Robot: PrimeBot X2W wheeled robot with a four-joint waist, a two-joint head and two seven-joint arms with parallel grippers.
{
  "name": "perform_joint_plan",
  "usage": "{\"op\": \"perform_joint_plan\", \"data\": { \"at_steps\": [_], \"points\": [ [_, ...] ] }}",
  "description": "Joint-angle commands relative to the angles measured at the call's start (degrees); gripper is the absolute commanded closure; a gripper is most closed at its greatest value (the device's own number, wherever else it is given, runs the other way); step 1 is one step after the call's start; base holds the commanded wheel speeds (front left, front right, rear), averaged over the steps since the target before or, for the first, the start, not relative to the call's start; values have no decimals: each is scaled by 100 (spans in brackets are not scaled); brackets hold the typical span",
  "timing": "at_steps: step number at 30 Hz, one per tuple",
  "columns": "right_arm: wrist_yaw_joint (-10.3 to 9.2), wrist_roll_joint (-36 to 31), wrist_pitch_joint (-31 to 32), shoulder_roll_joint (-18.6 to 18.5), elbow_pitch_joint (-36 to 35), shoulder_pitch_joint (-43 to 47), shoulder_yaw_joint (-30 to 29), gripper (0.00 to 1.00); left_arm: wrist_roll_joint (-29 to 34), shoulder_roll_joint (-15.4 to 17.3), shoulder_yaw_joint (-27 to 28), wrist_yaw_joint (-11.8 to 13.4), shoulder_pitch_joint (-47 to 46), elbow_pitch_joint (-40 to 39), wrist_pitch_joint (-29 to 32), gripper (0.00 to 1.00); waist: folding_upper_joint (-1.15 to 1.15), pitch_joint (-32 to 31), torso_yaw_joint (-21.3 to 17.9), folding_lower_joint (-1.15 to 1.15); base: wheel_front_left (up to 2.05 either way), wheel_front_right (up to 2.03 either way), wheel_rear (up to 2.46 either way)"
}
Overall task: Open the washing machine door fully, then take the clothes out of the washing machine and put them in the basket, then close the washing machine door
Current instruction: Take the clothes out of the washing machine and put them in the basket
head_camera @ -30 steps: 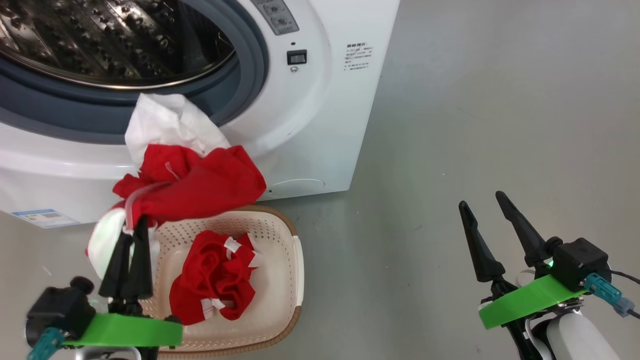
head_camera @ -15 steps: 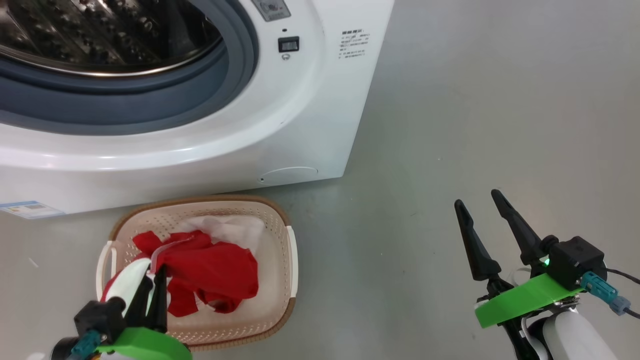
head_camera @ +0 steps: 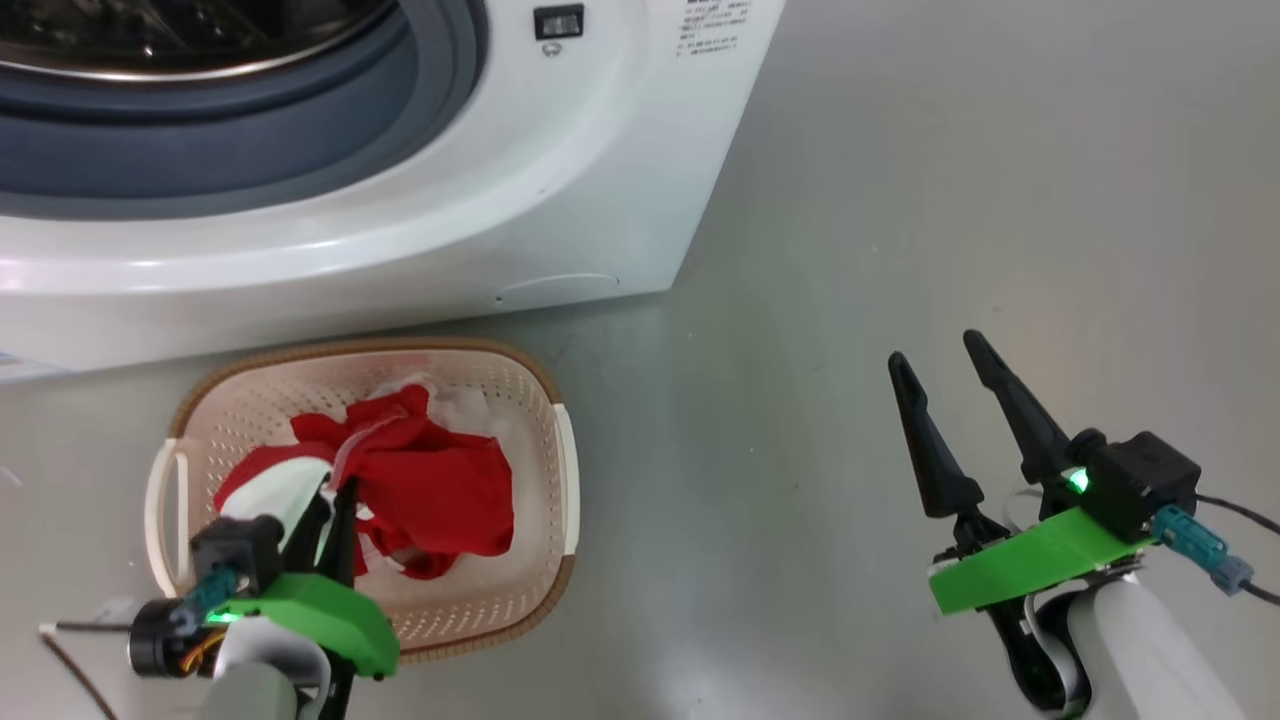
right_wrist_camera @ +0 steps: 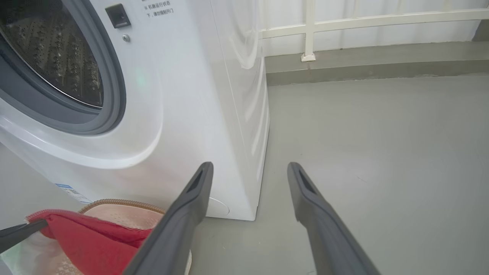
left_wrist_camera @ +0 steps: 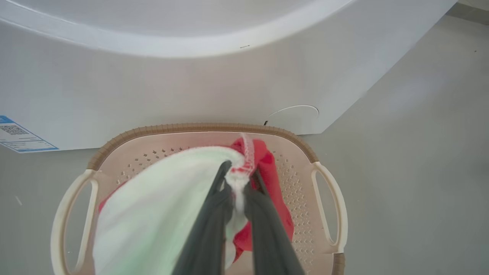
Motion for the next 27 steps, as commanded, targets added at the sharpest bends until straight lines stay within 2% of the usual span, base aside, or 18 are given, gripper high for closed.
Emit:
{"op": "perform_joint_plan", "data": {
  "at_steps": [1,15,27],
  "points": [
    [35,-69,-37,-6,-159,-144,111,0,36,176,59,-30,-128,66,-29,100,0,246,-50,0,0,0,0],
    [35,-73,-37,127,-220,-573,223,0,-64,578,-437,-31,-1131,1331,-29,100,0,1135,-237,0,0,0,0],
    [35,-114,-37,183,-284,-849,257,0,-245,785,-527,-31,-1791,1843,-29,100,0,1686,-286,0,0,0,0]
  ]
}}
